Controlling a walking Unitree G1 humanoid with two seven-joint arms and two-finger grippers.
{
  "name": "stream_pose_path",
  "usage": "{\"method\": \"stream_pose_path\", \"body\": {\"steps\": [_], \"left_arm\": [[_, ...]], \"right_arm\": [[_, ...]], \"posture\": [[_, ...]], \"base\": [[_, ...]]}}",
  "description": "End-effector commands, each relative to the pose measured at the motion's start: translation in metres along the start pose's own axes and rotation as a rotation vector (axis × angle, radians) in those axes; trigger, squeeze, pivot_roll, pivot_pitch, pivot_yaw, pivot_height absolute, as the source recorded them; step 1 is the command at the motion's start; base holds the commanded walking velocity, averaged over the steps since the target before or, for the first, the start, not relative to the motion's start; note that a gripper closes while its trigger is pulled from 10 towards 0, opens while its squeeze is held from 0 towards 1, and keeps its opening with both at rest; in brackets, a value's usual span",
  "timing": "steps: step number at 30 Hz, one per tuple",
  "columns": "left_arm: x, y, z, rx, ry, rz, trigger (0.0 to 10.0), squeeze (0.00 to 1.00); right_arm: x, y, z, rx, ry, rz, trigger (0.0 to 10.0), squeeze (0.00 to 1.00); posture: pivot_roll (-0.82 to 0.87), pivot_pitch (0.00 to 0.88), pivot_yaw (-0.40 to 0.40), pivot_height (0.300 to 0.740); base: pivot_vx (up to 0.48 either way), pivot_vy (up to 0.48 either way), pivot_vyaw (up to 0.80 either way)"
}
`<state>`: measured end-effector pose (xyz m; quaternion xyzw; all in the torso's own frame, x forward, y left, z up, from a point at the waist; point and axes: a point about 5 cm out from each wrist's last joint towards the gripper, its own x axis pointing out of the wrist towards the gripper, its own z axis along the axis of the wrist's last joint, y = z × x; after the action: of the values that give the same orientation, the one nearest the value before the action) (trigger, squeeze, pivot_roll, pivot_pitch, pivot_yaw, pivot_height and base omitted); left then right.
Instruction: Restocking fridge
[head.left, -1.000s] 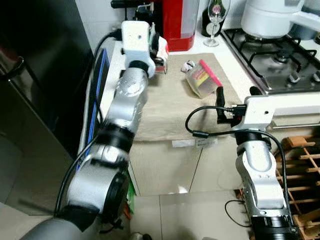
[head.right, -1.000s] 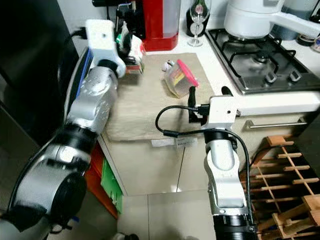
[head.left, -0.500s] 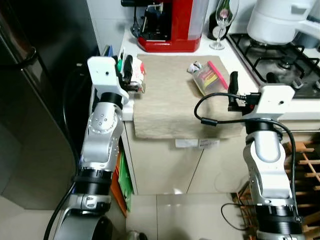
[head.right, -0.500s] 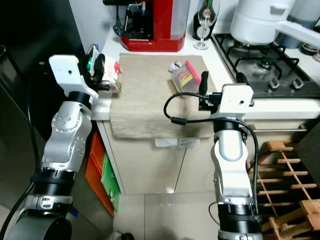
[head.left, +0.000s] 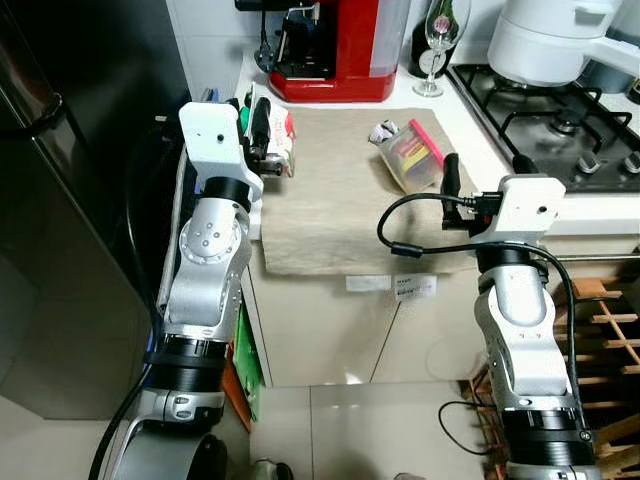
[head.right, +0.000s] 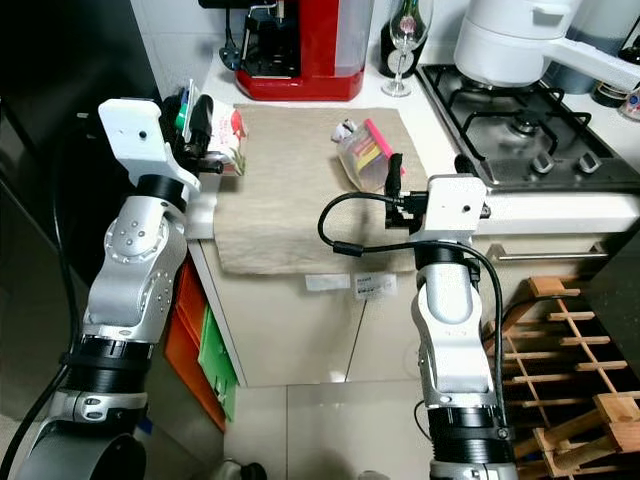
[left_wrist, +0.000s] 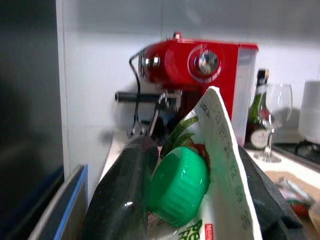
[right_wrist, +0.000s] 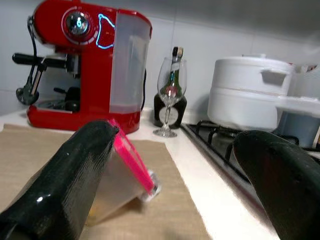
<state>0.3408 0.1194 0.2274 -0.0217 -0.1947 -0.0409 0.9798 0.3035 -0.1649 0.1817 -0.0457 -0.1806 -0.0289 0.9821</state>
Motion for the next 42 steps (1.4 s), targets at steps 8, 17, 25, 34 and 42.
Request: {"method": "stream_pose_path", "body": {"steps": [8,17,25,34,42], "left_arm": [[-0.002,-0.003,0.001,0.011,0.009,0.007,10.0,0.0],[-0.002,-0.004,0.0,0.013,0.017,0.004,10.0,0.0],[-0.005,-0.006,-0.003,0.02,0.03,-0.014,10.0,0.0],[-0.018,0.008,-0.02,0.034,0.11,0.014,10.0,0.0],[-0.043,0.026,-0.053,-0.018,0.264,0.065,10.0,0.0]], "right_arm": [[-0.002,0.003,-0.014,0.057,0.079,0.03,10.0,0.0],[-0.004,0.004,-0.016,0.061,0.09,0.038,10.0,0.0],[-0.006,0.002,-0.017,0.057,0.097,0.036,10.0,0.0],[-0.012,0.002,-0.02,0.052,0.11,0.038,10.0,0.0],[-0.014,0.0,-0.023,0.046,0.123,0.046,10.0,0.0]], "posture": [[-0.13,0.0,0.021,0.74],[-0.13,0.0,0.019,0.74],[-0.14,0.0,0.024,0.74],[-0.14,0.0,0.031,0.74],[-0.14,0.0,0.021,0.74]], "base": [[-0.304,0.0,0.0],[-0.383,0.0,0.0],[-0.43,0.0,0.0],[-0.426,0.0,0.0],[0.0,0.0,0.0]]}}
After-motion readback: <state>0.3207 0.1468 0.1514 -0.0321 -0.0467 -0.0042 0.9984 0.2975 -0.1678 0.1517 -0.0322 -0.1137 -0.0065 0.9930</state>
